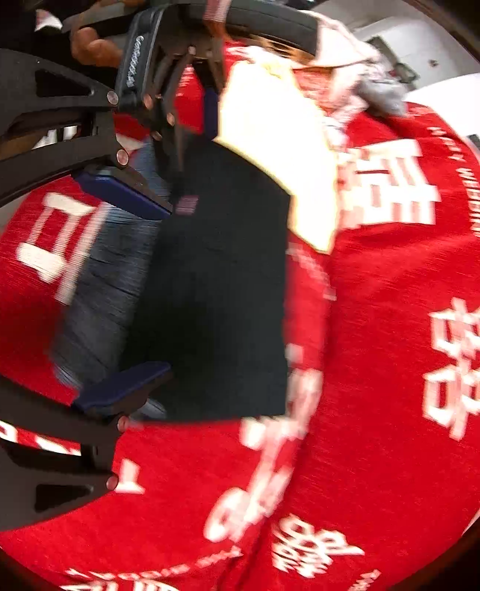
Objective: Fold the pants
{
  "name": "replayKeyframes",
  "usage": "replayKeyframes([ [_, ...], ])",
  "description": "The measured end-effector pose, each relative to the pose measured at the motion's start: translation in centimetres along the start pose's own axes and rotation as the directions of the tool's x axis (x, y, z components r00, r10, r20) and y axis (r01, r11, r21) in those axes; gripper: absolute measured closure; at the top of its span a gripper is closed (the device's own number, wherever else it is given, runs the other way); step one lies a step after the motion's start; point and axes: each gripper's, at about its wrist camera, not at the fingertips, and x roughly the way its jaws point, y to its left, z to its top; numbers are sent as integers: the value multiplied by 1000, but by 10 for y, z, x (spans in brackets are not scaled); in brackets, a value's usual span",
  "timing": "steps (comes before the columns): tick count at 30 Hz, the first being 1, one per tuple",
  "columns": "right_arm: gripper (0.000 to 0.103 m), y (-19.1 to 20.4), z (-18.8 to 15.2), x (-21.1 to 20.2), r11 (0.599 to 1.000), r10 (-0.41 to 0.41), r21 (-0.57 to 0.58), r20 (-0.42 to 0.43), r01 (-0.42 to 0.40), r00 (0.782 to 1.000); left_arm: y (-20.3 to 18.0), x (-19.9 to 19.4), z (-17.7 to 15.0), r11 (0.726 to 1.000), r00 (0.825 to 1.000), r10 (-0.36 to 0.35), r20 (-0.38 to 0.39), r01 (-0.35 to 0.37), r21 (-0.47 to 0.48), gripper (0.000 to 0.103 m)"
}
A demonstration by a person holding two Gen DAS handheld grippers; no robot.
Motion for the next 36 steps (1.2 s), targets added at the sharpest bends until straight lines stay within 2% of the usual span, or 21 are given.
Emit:
replayKeyframes([
  [3, 20, -8, 37, 10, 999, -31, 11, 8, 31, 999, 9, 5, 36, 997, 998, 61, 2, -61, -43, 8],
  [6, 19, -11, 66, 44, 999, -39, 23, -60, 41, 997, 25, 32, 70, 981, 986, 143, -84, -152, -116, 8],
  [8, 19, -9, 76, 68, 998, -58, 8, -117, 59, 991, 34, 51, 87, 965, 971, 201, -130, -219, -144, 8],
  [12, 17, -11, 80, 99, 997, -71, 11, -179, 74, 981, 52, 79, 97, 929, 938, 292, -187, -325, -178, 8],
  [15, 12, -17, 73, 117, 996, -71, 34, -225, 81, 972, 65, 95, 89, 927, 932, 278, -231, -323, -188, 7],
  [17, 4, -25, 63, 134, 991, -82, 73, -302, 108, 950, 65, 98, 81, 926, 931, 284, -229, -328, -187, 0],
  [18, 4, -29, 59, 139, 989, -86, 85, -322, 119, 943, 67, 99, 77, 924, 932, 282, -228, -328, -195, 0],
  [22, 2, -34, 52, 139, 989, -75, 98, -295, 109, 953, 78, 103, 73, 925, 945, 208, -253, -274, -263, 0],
  [26, 1, -32, 62, 129, 985, -115, 90, -292, 147, 949, 70, 88, 79, 928, 939, 249, -237, -302, -219, 0],
  [28, 1, -32, 68, 105, 983, -98, 129, -213, 128, 972, 66, 70, 78, 923, 942, 273, -197, -314, -223, 0],
  [29, 1, -33, 69, 96, 984, -81, 143, -186, 109, 979, 63, 60, 75, 927, 951, 259, -170, -295, -233, 0],
  [31, 1, -28, 69, 86, 985, -81, 138, -158, 104, 984, 60, 50, 68, 930, 960, 237, -151, -269, -249, 0],
  [33, 1, -22, 67, 93, 983, -135, 99, -185, 155, 973, 49, 50, 59, 932, 954, 252, -162, -284, -225, 0],
  [34, 1, -22, 63, 102, 978, -171, 80, -223, 193, 960, 45, 56, 56, 929, 944, 279, -175, -311, -200, 0],
  [35, 1, -25, 57, 116, 970, -208, 65, -289, 236, 934, 40, 63, 52, 924, 931, 308, -196, -342, -169, 0],
  [36, 1, -30, 51, 126, 969, -198, 75, -340, 236, 919, 36, 70, 47, 928, 929, 310, -205, -342, -149, 0],
])
